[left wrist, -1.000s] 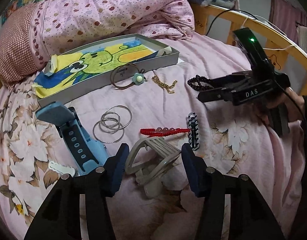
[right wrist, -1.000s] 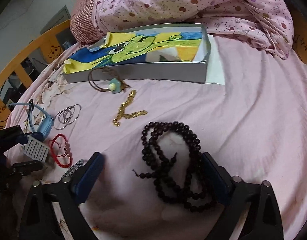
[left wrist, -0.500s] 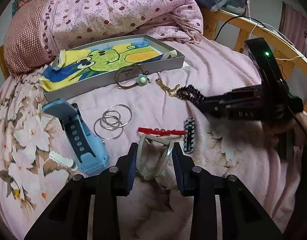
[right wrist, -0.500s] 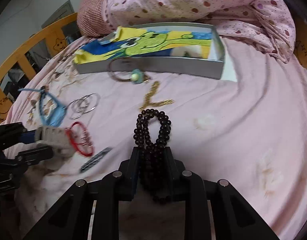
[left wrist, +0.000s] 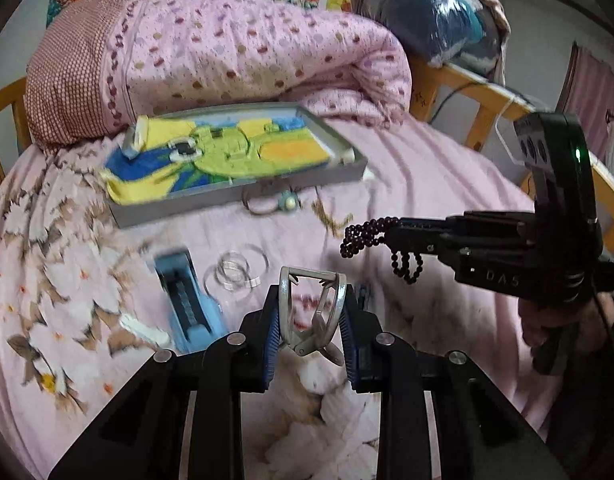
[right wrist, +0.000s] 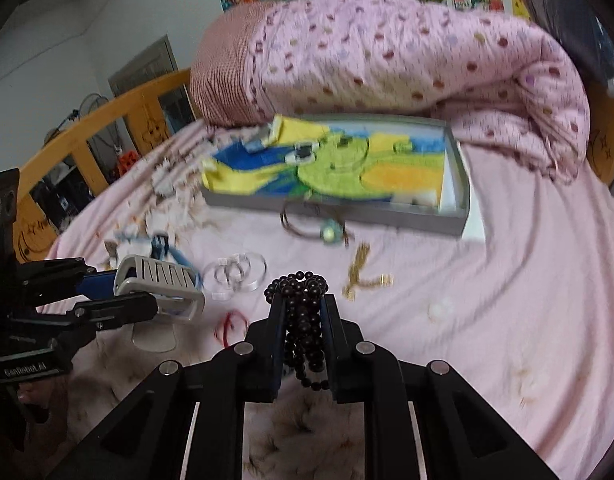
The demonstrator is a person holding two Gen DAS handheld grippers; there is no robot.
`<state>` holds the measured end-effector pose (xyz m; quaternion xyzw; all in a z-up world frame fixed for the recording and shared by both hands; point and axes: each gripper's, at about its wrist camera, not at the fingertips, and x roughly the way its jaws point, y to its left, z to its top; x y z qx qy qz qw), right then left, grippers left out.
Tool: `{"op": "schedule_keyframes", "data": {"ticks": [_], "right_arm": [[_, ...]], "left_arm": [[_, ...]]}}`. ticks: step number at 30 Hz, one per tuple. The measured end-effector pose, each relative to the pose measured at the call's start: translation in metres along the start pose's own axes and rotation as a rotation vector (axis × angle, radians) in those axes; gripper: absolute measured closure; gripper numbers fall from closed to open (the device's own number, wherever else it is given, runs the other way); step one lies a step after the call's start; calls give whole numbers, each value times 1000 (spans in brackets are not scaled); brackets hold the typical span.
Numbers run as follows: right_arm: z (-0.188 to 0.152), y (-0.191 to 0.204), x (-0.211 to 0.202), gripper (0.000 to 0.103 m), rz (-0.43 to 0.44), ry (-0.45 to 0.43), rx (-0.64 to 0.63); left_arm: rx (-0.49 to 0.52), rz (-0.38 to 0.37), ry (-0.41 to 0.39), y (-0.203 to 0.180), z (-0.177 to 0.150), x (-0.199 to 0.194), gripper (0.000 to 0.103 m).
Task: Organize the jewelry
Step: 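Close the right tool on the black bead bracelet while the left tool grips the grey claw clip, then carry both items over the grey tray and open both tools to drop them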
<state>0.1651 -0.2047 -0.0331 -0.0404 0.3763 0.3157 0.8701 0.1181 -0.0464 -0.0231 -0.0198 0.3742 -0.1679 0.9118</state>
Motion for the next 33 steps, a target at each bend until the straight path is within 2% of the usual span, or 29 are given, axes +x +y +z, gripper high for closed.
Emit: {"op": "schedule_keyframes", "data": {"ticks": [6,9,13,19,28,30,32,33], "right_arm": [[49,-11,10,87,19,-92,10],[75,-16,32,87,22,-110,7],[103,-27,78,87,42,-97,44],[115,-38,139,87,48,-36,82],[110,-52,171,84,-12,36,94],[108,-54,173,75,-15,48,89],[108,-55,173,60,-26,47,87],[107,-56,170,58,-35,40,86]], "left_arm": [[-56,6,-46,26,48,-5,80],[-100,19,-45,52,74,5,80],[-123,75,-43,91,97,26,80],[-181,97,9,145,115,70,80],[-199,108,76,174,108,117,80],[-210,110,86,178,105,122,80],[-218,103,84,179,103,122,79],[-222,90,85,180,103,121,77]]}}
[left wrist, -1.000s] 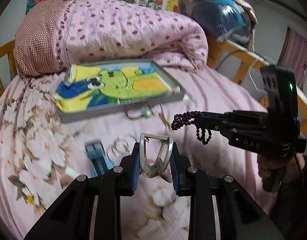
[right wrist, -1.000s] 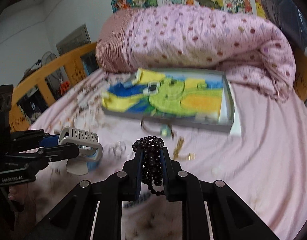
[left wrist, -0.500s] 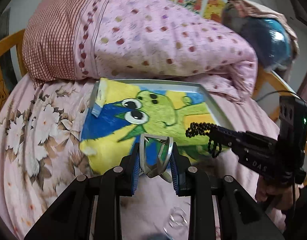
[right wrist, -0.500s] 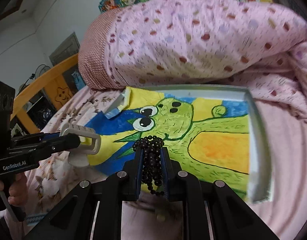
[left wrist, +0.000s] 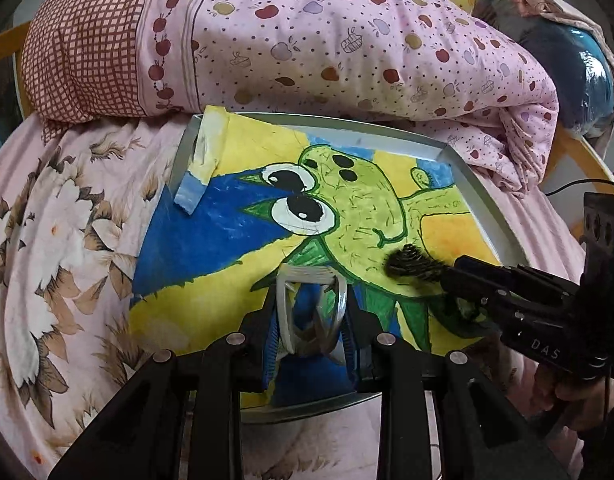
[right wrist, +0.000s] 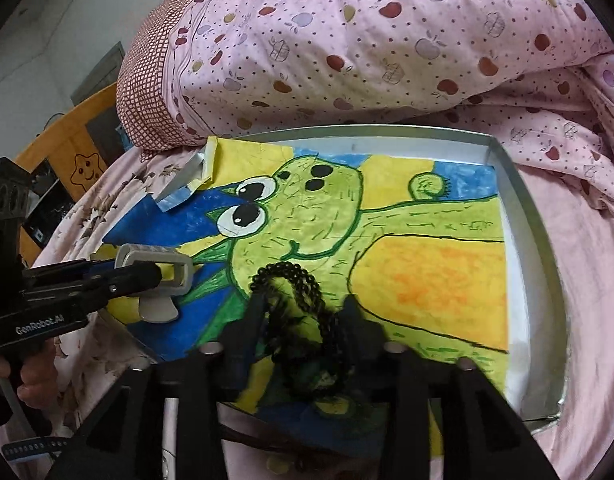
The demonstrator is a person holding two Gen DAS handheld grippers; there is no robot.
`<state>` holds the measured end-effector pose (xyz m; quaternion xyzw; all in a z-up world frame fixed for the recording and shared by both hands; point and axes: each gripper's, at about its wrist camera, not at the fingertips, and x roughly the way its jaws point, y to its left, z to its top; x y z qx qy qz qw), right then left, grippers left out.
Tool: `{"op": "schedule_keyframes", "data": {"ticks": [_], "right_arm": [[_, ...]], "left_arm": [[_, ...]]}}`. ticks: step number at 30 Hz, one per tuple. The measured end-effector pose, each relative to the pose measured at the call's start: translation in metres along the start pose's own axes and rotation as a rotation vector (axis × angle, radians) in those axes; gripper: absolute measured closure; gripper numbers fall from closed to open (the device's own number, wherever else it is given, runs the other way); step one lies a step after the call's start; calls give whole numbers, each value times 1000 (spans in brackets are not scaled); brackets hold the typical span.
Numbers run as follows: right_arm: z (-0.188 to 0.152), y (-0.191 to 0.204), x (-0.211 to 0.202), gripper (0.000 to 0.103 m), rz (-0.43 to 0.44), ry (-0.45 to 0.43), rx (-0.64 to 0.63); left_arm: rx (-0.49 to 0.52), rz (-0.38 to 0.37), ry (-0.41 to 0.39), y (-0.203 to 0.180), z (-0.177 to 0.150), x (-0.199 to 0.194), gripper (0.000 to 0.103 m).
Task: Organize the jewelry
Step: 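Carry both items over the grey tray and open both tools to drop them, then withdraw both open tools from the tray back toward the remaining jewelry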
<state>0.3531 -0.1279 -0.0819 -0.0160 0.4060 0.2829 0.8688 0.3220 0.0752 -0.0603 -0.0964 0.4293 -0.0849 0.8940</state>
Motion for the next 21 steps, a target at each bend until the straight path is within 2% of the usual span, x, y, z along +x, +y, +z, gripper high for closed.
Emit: {"op": "schedule_keyframes", "data": {"ticks": [2,3,4,6,8,9,11,12,13,16,21], "right_arm": [[-1,-1,-7,49,-23,-22,-2],[0,-1,-11,48,-28,-33,0],[0,-1,-15,44,-32,-44,4],[-1,-1,-27,36,-43,-78,15],[-3,1,-43,18,-51,-120,29],[-5,3,-55,16,-55,-152,36],[-8,8,-76,10,-58,-204,42],[-9,10,-84,8,-60,-222,42],[-11,14,-95,0,-65,-251,42],[-17,25,-125,0,-92,-325,40],[-32,39,-170,0,-110,-397,29]], "left_arm": [[-15,-17,4,1,0,1,62],[-27,-20,-5,2,-1,-2,49],[-37,-24,-23,3,-2,-7,42],[-48,-32,-60,3,-4,-19,41],[-51,-35,-80,2,-4,-30,41],[-52,-32,-86,1,-4,-35,41],[-42,-7,-111,-5,-5,-50,32],[-35,1,-129,-8,-6,-57,22],[-25,3,-162,-11,-9,-68,15],[-5,12,-240,-20,-17,-97,5],[7,18,-324,-34,-35,-137,2]]}}
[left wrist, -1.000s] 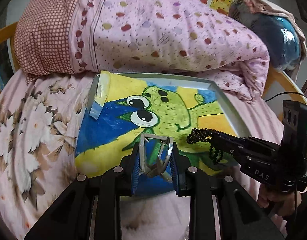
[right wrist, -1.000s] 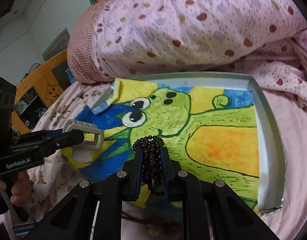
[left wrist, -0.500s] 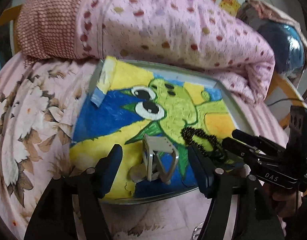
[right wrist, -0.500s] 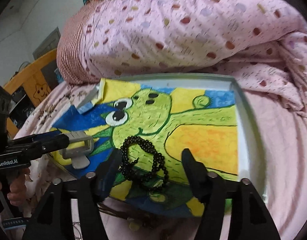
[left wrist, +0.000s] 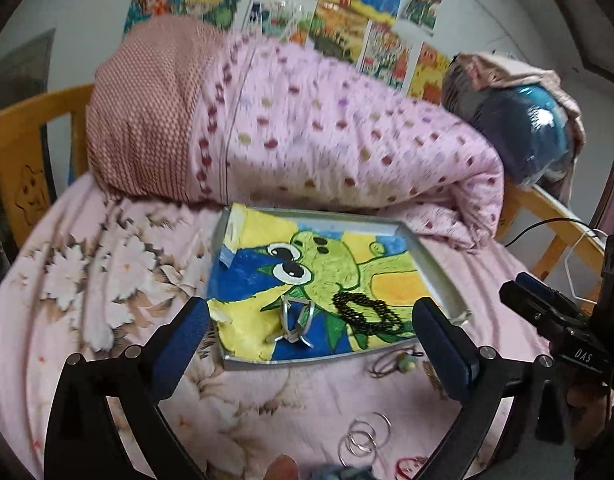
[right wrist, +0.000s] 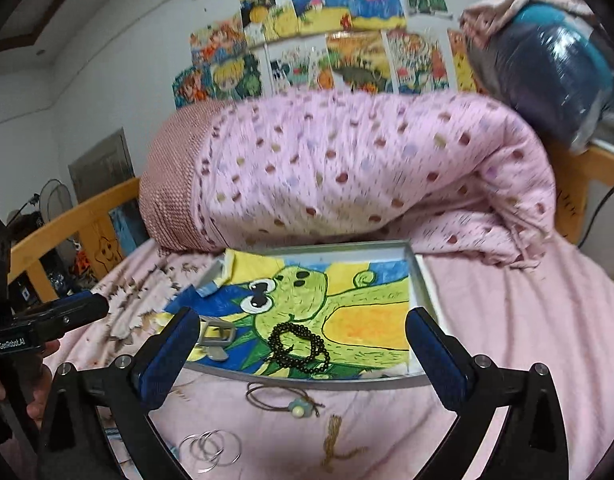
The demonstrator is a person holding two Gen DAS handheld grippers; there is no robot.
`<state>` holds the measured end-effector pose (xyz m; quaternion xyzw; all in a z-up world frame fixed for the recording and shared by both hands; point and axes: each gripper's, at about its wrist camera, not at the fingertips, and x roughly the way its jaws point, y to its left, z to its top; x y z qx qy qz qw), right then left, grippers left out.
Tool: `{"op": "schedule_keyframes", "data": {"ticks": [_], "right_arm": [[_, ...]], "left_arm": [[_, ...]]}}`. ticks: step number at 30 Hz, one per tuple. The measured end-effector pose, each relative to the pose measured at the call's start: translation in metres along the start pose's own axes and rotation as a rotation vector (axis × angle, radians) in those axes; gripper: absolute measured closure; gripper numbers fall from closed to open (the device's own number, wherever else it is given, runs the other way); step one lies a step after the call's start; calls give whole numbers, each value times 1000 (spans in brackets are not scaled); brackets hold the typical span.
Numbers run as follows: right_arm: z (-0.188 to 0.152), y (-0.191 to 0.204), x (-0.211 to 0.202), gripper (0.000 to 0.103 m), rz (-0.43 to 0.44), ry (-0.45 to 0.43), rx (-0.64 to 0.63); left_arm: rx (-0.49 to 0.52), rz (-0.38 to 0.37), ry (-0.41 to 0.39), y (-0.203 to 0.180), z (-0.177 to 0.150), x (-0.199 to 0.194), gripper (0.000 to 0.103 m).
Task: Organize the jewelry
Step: 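Withdraw both open tools from the tray back toward the remaining jewelry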
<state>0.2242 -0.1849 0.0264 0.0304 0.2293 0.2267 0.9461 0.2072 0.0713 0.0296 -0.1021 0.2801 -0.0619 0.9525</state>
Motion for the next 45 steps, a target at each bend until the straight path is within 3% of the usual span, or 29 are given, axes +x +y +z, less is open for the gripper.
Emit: {"op": "schedule_keyframes", "data": {"ticks": [9,19,26,31,45], "right_arm": [[-21,11,-63,0,-2,-20,-33],[-64,18,-92,0,-9,98,-46],[-92,24,-81,0,50,252,-196],[-112,20,-65,0,86,327,-235],[-138,25,-23,0,216,404,-382]], "left_arm": [[37,-19,-29,-20,-32,-65,2],[45,-25,21,-23,-87,-94,2],[86,-32,105,-20,-117,-90,2],[91,-26,155,-19,-131,-80,2],[149,-46,225,-32,-143,-42,2]]}}
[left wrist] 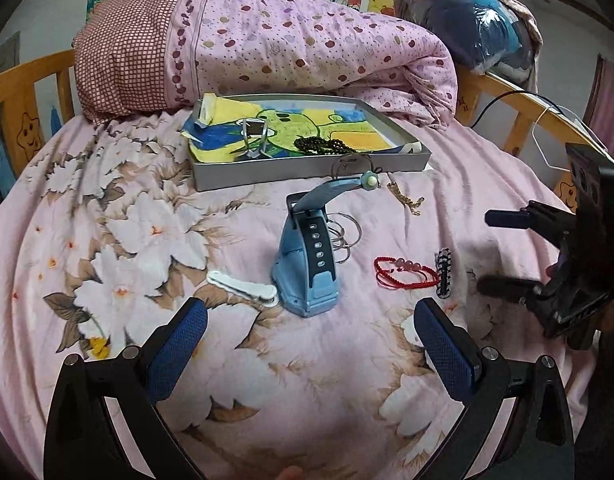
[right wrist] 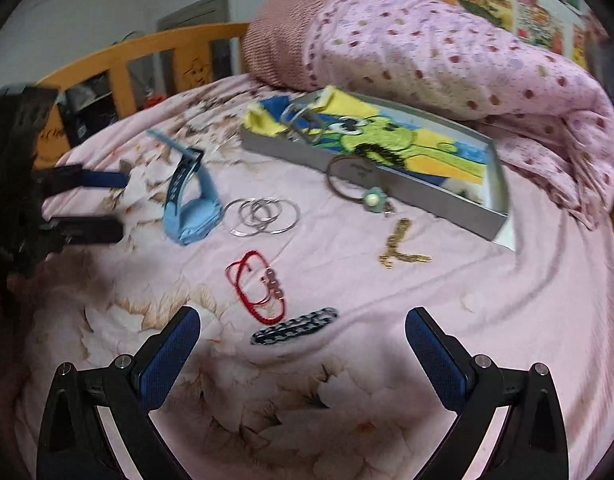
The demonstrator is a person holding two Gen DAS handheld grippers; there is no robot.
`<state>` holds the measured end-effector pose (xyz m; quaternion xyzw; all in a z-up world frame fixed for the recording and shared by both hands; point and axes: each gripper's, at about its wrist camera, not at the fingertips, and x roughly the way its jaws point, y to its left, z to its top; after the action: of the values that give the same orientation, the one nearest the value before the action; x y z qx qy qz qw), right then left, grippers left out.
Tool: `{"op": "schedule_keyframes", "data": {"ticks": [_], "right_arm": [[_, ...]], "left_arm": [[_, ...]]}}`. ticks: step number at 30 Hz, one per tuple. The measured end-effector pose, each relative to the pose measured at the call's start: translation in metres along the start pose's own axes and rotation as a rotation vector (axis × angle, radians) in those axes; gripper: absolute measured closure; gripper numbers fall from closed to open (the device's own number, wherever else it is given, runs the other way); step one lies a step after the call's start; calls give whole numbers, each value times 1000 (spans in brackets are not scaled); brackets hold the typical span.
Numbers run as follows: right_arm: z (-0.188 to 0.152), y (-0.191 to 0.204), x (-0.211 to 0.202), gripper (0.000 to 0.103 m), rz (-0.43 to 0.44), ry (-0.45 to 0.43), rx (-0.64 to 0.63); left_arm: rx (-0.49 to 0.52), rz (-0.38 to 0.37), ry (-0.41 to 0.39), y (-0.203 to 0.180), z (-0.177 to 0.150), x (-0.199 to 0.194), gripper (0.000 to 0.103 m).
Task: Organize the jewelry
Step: 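Withdraw both open tools from the tray back toward the remaining jewelry, then grasp the blue watch with the left tool while the right tool approaches the striped hair clip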
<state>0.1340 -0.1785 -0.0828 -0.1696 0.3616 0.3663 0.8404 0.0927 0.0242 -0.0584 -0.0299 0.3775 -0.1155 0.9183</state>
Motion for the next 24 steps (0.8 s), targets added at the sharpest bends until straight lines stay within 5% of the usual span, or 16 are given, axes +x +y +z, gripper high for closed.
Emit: {"op": "schedule_keyframes", "data": {"ticks": [10,14,20,24], "right_arm": [[3,2,17,0,16,-1,-84],[2,-2,27,16,38,26,-107],[-8,-9,36,19,89,79,-95],[-12,-11,39,20,89,94,-91]], "left_arm": [[-18,-8,16,3,10,24,2],[-21,-15,0,3,17,30,3],[-28,-37,19,5,23,43,20],[-25,-35,44,3,21,53,41]]}}
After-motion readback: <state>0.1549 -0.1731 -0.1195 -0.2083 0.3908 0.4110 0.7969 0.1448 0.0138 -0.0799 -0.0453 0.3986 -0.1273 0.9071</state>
